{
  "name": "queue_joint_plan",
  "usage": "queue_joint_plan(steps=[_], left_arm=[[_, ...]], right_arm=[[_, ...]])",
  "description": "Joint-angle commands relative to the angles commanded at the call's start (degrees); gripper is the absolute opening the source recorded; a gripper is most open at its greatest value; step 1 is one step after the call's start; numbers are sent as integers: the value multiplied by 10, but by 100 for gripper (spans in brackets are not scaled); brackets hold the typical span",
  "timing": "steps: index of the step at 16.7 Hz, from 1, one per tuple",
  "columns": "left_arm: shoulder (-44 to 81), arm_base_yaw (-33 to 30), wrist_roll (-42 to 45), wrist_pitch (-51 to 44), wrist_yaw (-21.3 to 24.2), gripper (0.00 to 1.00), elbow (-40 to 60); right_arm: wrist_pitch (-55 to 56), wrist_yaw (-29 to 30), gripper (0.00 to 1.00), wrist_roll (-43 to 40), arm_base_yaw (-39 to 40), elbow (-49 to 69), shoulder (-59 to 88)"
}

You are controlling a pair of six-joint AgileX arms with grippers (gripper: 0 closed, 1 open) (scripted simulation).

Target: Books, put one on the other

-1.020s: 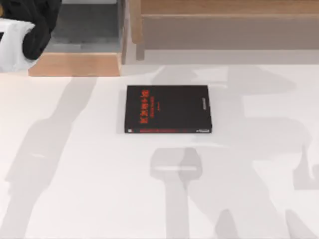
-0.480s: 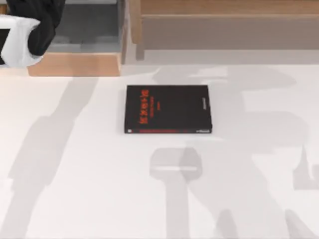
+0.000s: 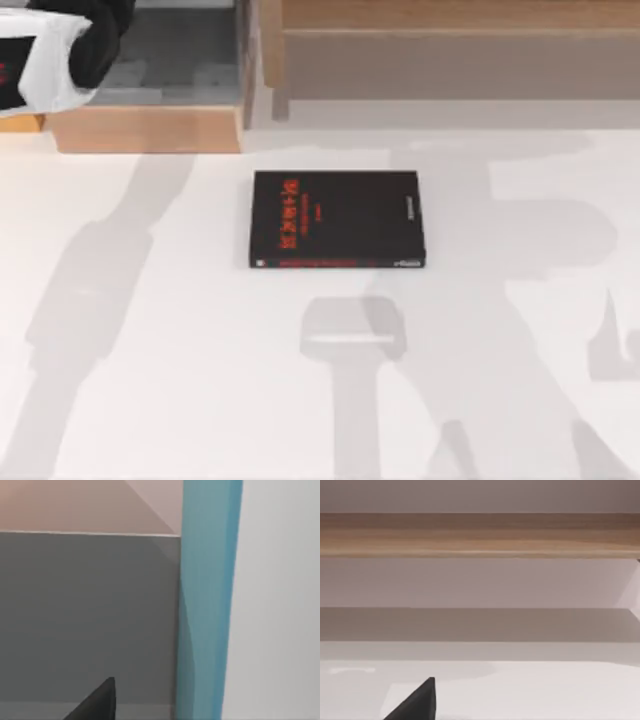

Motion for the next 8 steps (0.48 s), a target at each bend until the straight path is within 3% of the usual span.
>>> queue_joint_plan(steps=[3, 8], left_arm=[[0, 0, 0, 0, 0, 100, 0], [0, 0, 0, 0, 0, 62, 0]], right_arm=[[0, 0, 100, 0, 0, 0, 0], [0, 0, 100, 0, 0, 0, 0]])
